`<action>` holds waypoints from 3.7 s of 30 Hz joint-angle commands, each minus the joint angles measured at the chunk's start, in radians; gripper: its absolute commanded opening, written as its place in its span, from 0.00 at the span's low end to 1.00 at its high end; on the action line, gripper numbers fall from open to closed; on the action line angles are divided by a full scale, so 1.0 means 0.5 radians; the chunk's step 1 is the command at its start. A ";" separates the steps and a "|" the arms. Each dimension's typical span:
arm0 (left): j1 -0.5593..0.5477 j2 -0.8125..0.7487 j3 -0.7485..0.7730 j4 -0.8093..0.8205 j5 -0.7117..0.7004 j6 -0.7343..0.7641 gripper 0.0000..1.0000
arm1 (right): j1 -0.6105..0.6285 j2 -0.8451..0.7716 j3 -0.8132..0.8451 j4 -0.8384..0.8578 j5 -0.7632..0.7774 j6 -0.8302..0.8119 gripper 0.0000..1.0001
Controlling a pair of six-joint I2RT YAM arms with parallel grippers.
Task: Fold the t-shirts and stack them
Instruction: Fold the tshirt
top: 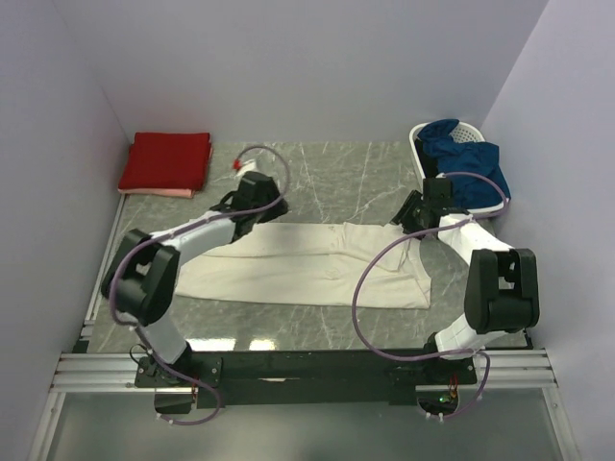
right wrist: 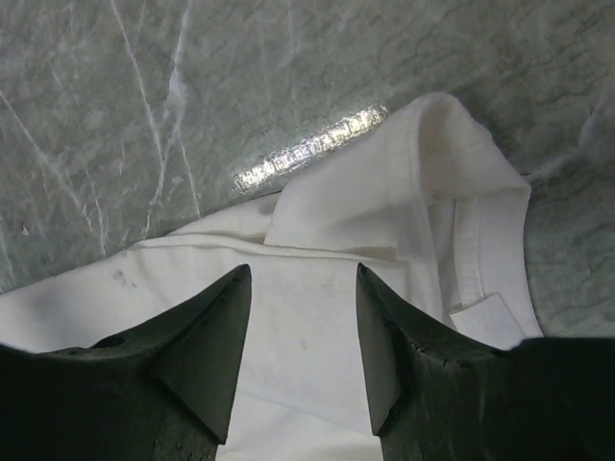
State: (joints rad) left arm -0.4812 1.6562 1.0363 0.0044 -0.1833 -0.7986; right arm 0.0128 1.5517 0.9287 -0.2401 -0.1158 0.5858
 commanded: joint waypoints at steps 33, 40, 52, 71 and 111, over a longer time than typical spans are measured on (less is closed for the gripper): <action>-0.584 1.133 1.250 -0.159 0.410 0.370 0.18 | -0.016 -0.167 -0.228 0.109 0.038 0.028 0.53; -0.605 0.952 1.112 -0.092 0.425 0.376 0.01 | -0.016 -0.225 -0.222 0.078 0.066 0.013 0.53; -0.667 0.652 0.735 0.102 0.538 0.330 0.01 | -0.013 -0.226 -0.231 0.075 0.100 0.000 0.54; -0.737 0.501 0.360 0.221 0.600 0.281 0.00 | -0.013 -0.222 -0.265 0.057 0.078 -0.003 0.54; -0.743 0.443 0.336 0.218 0.621 0.257 0.01 | -0.016 -0.250 -0.403 0.124 0.136 0.007 0.16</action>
State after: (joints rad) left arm -0.8459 1.9438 1.2137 0.0868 0.1123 -0.6704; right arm 0.0105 1.4258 0.6952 -0.1967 -0.0689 0.5858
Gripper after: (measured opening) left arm 0.022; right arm 0.191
